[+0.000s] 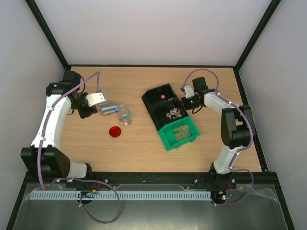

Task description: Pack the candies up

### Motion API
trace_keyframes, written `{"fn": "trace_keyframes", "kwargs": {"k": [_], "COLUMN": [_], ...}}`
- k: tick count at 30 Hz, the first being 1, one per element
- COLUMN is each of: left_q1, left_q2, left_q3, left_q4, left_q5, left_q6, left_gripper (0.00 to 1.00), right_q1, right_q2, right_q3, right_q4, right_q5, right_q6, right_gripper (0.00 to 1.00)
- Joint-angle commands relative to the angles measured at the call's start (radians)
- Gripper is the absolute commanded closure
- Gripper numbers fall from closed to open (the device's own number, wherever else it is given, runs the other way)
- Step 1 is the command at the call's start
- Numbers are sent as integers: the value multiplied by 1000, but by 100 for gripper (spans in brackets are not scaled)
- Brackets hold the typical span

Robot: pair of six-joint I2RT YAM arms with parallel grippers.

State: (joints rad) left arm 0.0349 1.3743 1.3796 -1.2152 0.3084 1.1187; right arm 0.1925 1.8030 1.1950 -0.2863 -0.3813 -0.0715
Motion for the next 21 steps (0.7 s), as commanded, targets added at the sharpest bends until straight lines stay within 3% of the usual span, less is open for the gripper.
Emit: {"fn": "trace_keyframes", "kwargs": {"k": [1,15,21], "left_q1": [-3,-21,-49], "left_q2": [9,4,-52], "left_q3": [37,52,50], "left_q4": [-25,-33,45], "left_q5": [-22,-25,-61], "left_q6": [10,19,42], "left_gripper": [98,98,98], "right_q1": [-2,-3,-3], "right_q2": [16,17,18], "right_q3": [14,14,14], "right_q4": [-32,-33,-32], "right_q5": [-25,-24,-32], "right_q6": [-21,-22,-21], "right_gripper": [97,97,97]}}
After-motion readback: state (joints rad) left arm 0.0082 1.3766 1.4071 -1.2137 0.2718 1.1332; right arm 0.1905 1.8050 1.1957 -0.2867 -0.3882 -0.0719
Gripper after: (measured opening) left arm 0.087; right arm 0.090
